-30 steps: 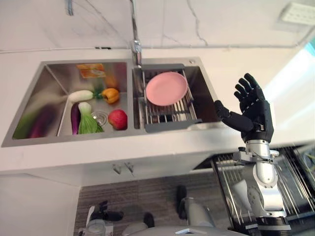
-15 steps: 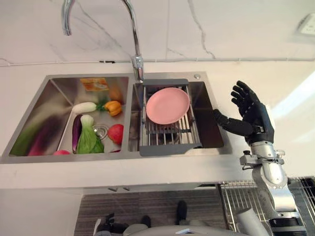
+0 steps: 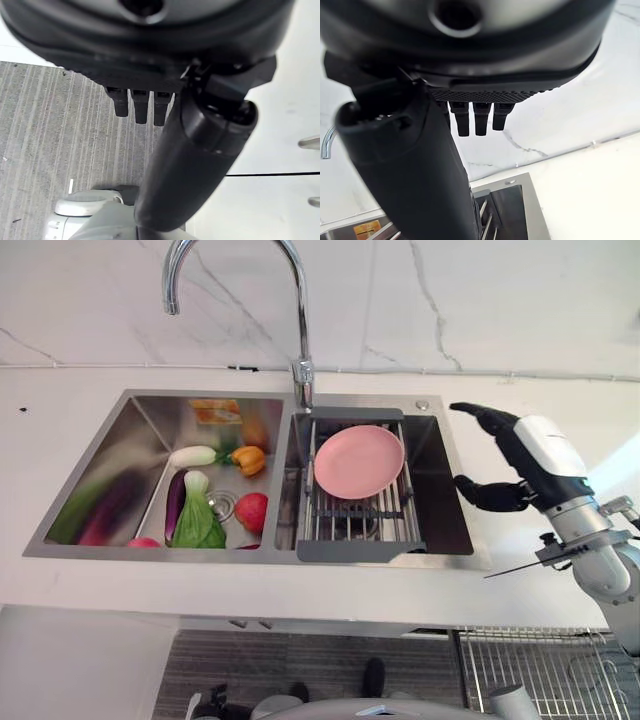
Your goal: Place the dishes in the dishwasher.
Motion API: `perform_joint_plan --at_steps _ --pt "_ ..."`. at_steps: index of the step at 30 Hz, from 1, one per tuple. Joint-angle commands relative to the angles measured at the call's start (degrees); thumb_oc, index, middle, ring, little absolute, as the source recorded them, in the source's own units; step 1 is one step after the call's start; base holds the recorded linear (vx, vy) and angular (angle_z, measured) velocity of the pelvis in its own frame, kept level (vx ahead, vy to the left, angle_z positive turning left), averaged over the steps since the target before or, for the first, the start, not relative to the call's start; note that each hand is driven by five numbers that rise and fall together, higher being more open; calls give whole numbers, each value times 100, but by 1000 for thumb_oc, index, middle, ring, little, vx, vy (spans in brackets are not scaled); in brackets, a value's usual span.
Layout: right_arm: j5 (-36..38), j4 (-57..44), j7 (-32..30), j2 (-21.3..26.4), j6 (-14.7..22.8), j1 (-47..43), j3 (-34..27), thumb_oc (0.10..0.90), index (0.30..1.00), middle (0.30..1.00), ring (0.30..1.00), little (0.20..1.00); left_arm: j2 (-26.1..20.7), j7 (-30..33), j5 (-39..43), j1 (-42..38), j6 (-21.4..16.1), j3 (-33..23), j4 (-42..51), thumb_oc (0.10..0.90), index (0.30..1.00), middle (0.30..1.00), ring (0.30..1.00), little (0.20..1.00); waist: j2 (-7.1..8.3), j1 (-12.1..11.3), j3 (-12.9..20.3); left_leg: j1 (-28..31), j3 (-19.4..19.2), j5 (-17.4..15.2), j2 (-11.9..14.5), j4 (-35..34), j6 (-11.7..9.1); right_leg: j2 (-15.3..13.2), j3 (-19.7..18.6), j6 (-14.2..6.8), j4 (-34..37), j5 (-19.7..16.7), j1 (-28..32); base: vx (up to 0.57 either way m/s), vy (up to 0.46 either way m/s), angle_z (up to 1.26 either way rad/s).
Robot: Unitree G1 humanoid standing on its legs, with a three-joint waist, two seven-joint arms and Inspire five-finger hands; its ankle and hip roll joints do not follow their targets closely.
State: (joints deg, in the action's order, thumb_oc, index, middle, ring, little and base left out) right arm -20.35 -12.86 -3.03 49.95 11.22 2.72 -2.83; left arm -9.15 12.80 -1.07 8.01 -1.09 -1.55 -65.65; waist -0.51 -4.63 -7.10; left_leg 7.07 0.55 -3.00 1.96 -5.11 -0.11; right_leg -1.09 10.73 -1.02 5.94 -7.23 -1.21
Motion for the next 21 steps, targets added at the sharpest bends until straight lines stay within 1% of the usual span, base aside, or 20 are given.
perform_joint_plan --at_steps 1,4,8,9,13,21 --pt "-166 -386 -218 251 127 -792 74 800 900 900 900 900 -362 204 -257 -208 -30 113 -558 800 900 900 900 900 171 -157 267 -353 83 298 -45 11 -310 -329 215 -487 -447 1070 673 6 5 4" --pt "-251 -354 -191 190 108 -1036 332 800 900 900 900 900 -332 202 -250 -194 -47 182 -558 800 900 900 900 900 172 -208 265 -338 103 295 -52 11 -307 -331 237 -484 -447 1080 700 0 0 0" --pt "-268 -319 -161 157 101 -1159 466 800 900 900 900 900 -314 216 -214 -198 -53 190 -528 800 900 900 900 900 175 -228 267 -342 126 300 -56 11 -311 -343 281 -482 -449 1087 716 -2 0 1" --pt "-308 -310 -134 143 87 -1234 558 800 900 900 900 900 -313 220 -190 -200 -49 204 -528 800 900 900 900 900 185 -274 268 -350 158 308 -57 11 -312 -355 319 -478 -449 1093 730 -4 -1 5" --pt "-371 -227 -75 166 48 -1386 703 800 900 900 900 900 -316 217 -144 -184 -56 220 -488 800 900 900 900 900 196 -327 280 -375 225 326 -70 11 -319 -359 413 -468 -458 1102 742 -12 0 9" --pt "-588 -31 -29 186 -17 -1339 843 800 900 900 900 900 -324 216 -10 -180 -42 87 -550 800 900 900 900 900 221 -408 269 -430 363 365 -78 11 -349 -356 581 -457 -481 1124 757 -13 -3 15"
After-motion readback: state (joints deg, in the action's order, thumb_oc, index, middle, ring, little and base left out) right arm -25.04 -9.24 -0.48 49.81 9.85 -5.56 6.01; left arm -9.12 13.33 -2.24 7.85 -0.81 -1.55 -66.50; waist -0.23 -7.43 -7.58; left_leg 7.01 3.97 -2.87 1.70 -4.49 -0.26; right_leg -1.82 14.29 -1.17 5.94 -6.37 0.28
